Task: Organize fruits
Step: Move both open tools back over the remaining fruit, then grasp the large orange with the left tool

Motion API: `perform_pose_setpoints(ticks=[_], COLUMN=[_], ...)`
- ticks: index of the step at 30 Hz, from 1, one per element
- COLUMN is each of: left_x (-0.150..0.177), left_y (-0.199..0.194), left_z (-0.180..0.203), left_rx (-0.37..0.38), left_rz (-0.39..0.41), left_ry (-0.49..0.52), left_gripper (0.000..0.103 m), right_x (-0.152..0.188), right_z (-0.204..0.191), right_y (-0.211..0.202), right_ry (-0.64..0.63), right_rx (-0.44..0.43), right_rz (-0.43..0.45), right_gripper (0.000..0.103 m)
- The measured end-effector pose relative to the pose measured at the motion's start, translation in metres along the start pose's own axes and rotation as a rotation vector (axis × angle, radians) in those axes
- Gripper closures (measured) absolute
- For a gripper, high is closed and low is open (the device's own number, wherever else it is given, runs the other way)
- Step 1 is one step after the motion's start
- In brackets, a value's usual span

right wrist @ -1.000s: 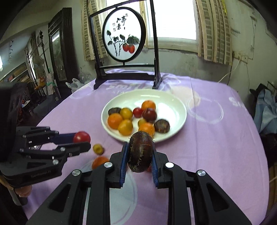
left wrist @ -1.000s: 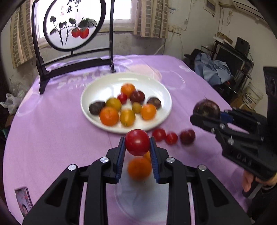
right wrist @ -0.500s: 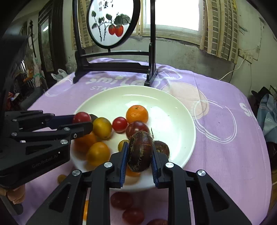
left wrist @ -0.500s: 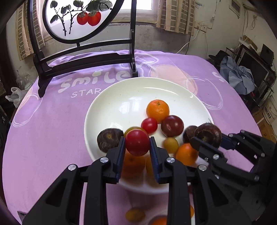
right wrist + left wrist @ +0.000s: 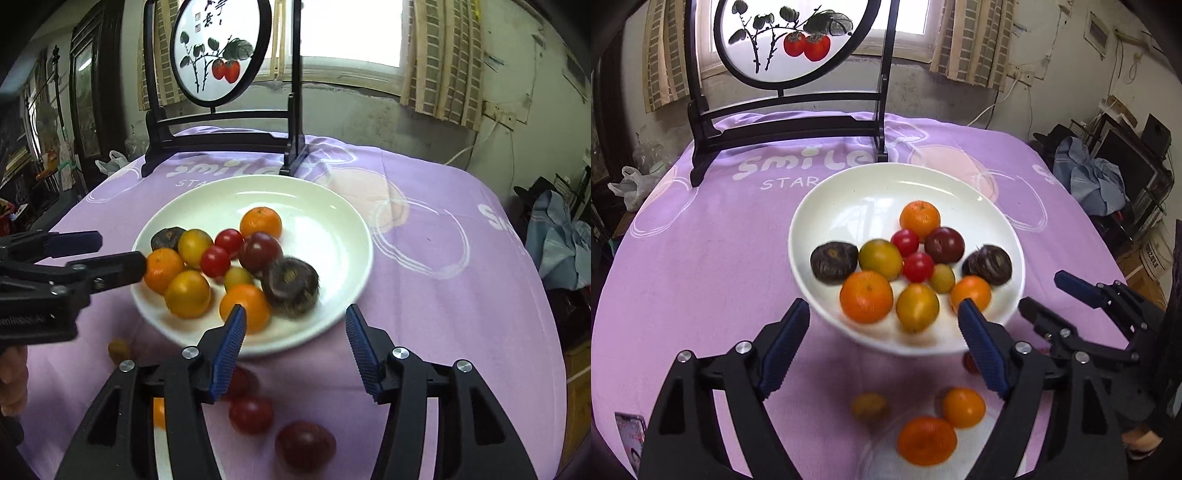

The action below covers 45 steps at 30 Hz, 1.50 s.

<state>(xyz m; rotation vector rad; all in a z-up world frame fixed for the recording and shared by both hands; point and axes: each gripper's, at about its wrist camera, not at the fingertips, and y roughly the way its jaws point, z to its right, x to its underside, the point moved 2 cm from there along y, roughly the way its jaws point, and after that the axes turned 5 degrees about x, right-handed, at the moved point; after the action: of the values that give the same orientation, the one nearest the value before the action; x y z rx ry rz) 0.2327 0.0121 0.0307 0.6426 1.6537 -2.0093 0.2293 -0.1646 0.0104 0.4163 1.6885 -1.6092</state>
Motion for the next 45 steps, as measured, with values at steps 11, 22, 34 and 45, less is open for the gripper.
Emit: perform_pose_setpoints(ticks=[11, 22, 34, 45], left_x=[0.065, 0.114, 0.11, 0.106], left_y=[-0.03, -0.016, 0.022, 0.018], left_z=[0.012, 0.026, 0.037, 0.03], left_rx=[0.032, -0.006, 0.018, 0.015], left_rz=[-0.029, -0.098, -0.166, -0.131], left_ry=[0.016, 0.081, 0.091, 0.072], left_gripper=[0.017, 0.017, 0.029, 0.06], right_x=[0.058, 0.085, 0.092, 0.094], right_z=[0.005, 0.014, 0.018, 0.013], right_y=[-0.042, -0.05, -0.044, -0.043], right_ry=[0.012, 0.093, 0.089, 0.061], right_rx=[0.003, -0.02, -0.032, -0.017], right_rz=[-0.006, -0.006, -0.018, -0.014], right_gripper=[0.04, 0.036, 0.036, 0.036])
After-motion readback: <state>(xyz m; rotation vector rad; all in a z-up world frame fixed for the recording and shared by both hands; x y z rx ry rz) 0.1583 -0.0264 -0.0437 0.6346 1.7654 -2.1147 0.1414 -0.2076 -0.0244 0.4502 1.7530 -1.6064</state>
